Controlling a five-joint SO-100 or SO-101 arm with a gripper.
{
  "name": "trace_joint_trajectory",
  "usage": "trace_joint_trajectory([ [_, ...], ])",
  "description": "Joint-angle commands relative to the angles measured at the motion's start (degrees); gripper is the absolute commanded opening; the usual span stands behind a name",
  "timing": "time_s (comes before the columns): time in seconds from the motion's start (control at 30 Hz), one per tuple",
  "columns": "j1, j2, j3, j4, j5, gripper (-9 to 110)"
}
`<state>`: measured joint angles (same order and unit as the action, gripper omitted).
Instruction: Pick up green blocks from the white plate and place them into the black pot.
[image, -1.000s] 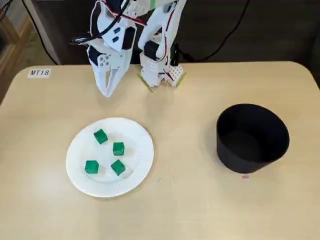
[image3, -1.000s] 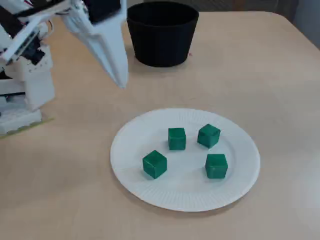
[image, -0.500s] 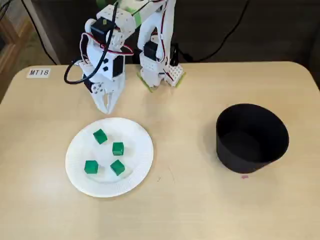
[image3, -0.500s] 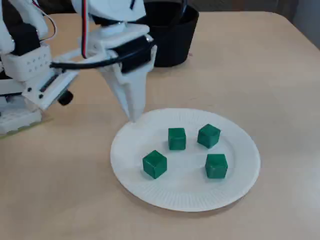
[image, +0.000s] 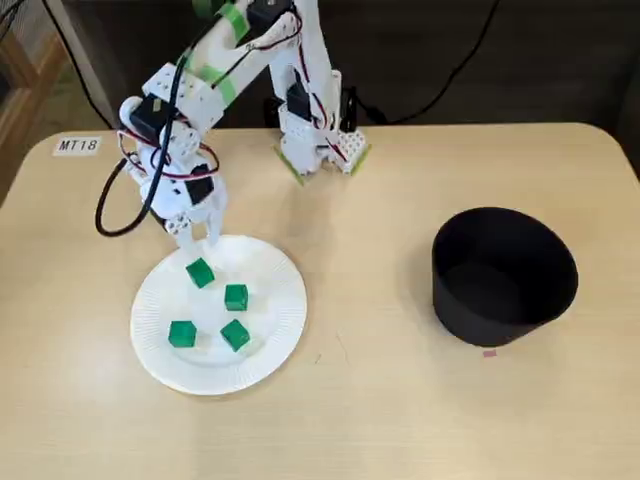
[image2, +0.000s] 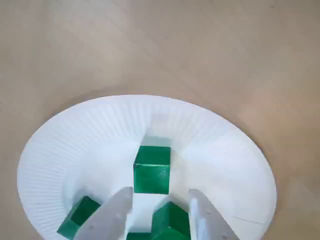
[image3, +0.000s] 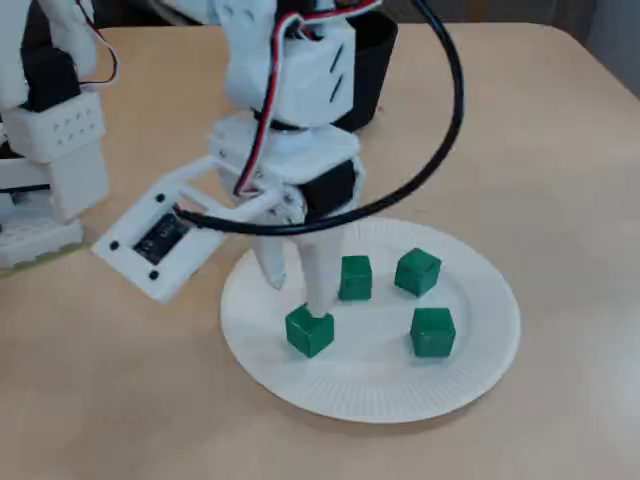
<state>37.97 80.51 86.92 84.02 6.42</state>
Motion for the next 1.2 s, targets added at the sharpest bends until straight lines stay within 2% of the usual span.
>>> trace_joint_trajectory([
  [0.0,-0.7,-0.7,-2.4,-0.2,-0.4,26],
  [0.17,-1.0,-2.3,-2.4,-0.8,-1.0,27],
  [0.4,-1.5,-4.7,-2.4,-6.9,-1.6,23],
  [0.6,-1.6,-7.9,-1.8,-13.7,-1.8,12],
  [0.7,-1.1,-9.6,-1.8,-16.4,-1.3,-1],
  [0.83,-2.2,-9.7,-1.8,-19.7,-3.6,-2],
  [1.03,-5.2,4.3,-1.8,-24.1,-5.0,-2],
  [1.17,-10.2,18.4,-0.8,-27.0,-1.6,-2],
])
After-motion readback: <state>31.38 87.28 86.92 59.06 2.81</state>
